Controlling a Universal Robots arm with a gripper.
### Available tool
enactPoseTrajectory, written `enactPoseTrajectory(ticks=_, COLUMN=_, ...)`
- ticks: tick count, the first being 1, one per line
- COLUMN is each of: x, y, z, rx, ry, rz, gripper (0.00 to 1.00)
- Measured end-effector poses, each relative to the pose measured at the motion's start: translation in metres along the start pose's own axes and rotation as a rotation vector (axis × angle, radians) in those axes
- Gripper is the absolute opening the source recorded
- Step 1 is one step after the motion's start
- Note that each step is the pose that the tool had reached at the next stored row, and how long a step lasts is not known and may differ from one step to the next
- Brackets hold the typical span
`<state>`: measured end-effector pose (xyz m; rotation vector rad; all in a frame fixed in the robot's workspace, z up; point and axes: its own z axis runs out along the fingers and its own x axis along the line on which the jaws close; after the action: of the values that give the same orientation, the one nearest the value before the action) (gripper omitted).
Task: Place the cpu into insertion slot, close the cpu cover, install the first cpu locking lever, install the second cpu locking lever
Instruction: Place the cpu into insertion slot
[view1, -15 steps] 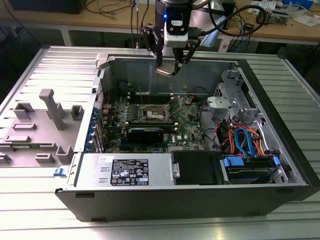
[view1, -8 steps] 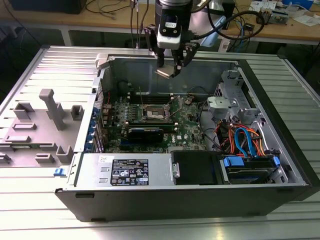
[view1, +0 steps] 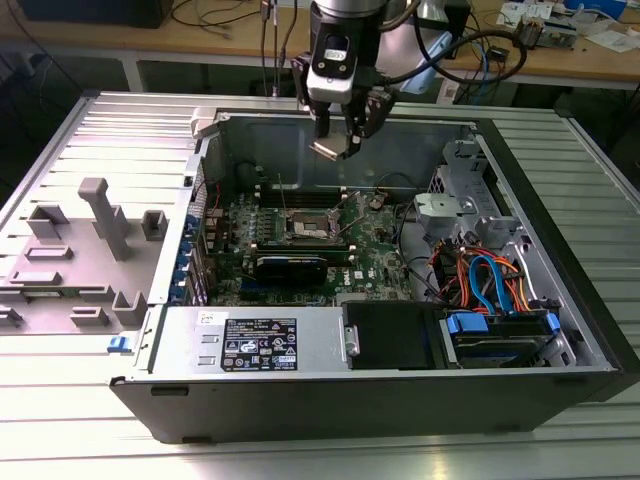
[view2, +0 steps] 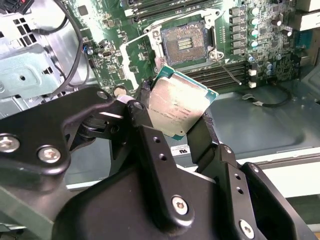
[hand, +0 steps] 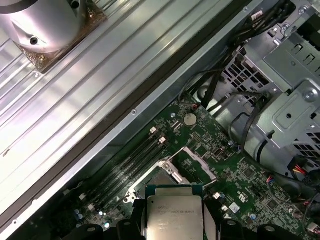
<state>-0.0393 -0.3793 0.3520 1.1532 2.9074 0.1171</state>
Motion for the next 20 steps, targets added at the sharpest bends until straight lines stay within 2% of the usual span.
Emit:
enactPoseTrajectory(ticks=3, x=-0.0002, y=-0.0002, z=0.0022, rx=0.0012, ry=0.0003, rz=0.001, gripper=0.54)
enactPoseTrajectory(ticks=7, x=-0.0002, y=-0.0005, z=0.0046, rx=0.0068, ry=0.0043, rz=0.025, gripper=0.54)
enactPoseTrajectory(ticks=20, x=-0.0003, y=-0.0004, z=0.0047, rx=0.0066, ry=0.0042, rz=0.029, gripper=0.54)
